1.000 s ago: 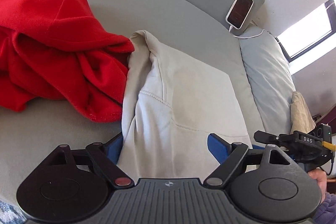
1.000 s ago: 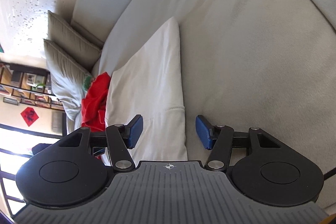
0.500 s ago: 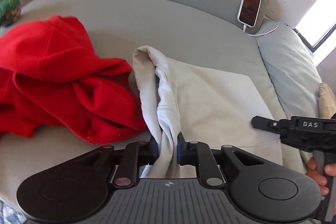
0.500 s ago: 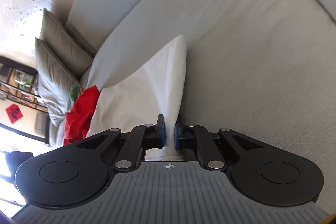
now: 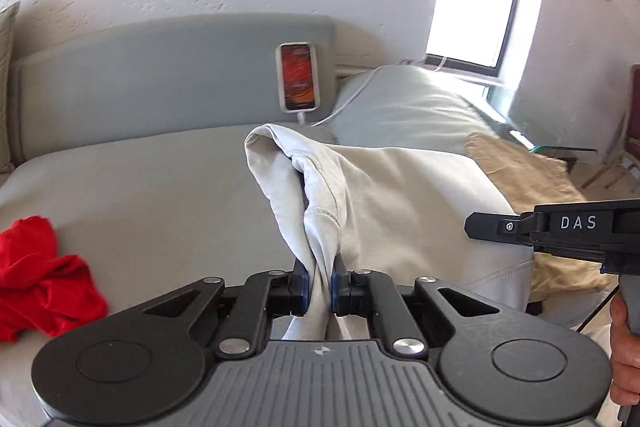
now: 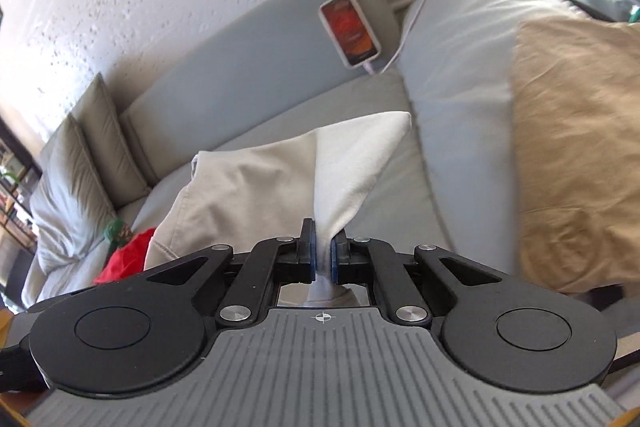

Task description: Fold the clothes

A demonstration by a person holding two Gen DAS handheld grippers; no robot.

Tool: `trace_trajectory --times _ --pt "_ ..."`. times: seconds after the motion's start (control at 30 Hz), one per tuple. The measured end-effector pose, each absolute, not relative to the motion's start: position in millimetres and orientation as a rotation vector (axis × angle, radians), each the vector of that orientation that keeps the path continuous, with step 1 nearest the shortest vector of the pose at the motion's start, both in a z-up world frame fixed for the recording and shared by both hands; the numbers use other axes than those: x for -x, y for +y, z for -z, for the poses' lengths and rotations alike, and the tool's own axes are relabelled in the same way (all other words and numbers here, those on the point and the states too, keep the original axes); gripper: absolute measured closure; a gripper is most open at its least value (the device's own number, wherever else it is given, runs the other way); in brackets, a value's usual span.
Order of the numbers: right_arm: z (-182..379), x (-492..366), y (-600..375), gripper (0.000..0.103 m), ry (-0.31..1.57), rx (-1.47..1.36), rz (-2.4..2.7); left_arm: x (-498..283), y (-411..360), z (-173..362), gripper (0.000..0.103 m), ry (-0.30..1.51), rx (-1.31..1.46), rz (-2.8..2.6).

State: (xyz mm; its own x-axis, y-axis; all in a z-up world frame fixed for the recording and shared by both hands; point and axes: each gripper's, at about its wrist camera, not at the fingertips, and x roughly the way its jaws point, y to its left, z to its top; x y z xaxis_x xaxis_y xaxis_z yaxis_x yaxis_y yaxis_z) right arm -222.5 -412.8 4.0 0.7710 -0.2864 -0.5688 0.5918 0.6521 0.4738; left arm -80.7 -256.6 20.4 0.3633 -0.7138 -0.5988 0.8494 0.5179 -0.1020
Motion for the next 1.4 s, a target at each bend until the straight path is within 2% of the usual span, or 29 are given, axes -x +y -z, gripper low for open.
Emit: trace_trajectory --times 0.27,0.47,0.6,0.63,0.73,0.77,0.8,0.87,1.0,1.13,1.27,1.33,1.4 --pt "-68 329 -479 0.097 0.323 -0.626 0.727 137 -356 -57 0.095 0.603 -0.183 1.242" --pt "-70 350 -550 0.097 0.333 -0.597 0.854 153 -432 -39 0.095 0.665 -0.177 1.283" --pt "-47 344 -591 0.096 0.399 -0.61 0.905 148 -470 -4 0.093 0.711 -0.226 1.242" --pt "-37 342 -601 0.096 0.423 -0.602 0.935 144 -481 8 0.089 0.724 -0.239 1.228" --pt "0 335 -626 0.09 0.521 -0.622 0.991 136 -493 36 0.065 0.77 -0.354 1.156" --pt "10 335 -630 0.085 0.563 -0.624 0.997 134 -488 37 0.061 0.76 -0.348 1.142" --pt "16 336 -633 0.072 0.596 -0.622 1.003 133 -481 35 0.058 0.748 -0.337 1.13" --pt "18 345 -628 0.055 0.608 -0.6 1.029 133 -463 28 0.047 0.718 -0.311 1.106" --pt "-4 380 -599 0.052 0.475 -0.582 1.017 139 -435 12 0.048 0.675 -0.266 1.121" --pt "-7 410 -574 0.052 0.429 -0.726 0.877 160 -427 10 0.051 0.67 -0.266 1.244" --pt "14 442 -562 0.052 0.339 -0.865 0.763 187 -433 18 0.061 0.642 -0.309 1.374" --pt "22 445 -556 0.052 0.356 -0.814 0.707 194 -442 26 0.068 0.645 -0.335 1.406" --pt "26 438 -548 0.052 0.415 -0.717 0.67 196 -453 35 0.069 0.666 -0.363 1.409"
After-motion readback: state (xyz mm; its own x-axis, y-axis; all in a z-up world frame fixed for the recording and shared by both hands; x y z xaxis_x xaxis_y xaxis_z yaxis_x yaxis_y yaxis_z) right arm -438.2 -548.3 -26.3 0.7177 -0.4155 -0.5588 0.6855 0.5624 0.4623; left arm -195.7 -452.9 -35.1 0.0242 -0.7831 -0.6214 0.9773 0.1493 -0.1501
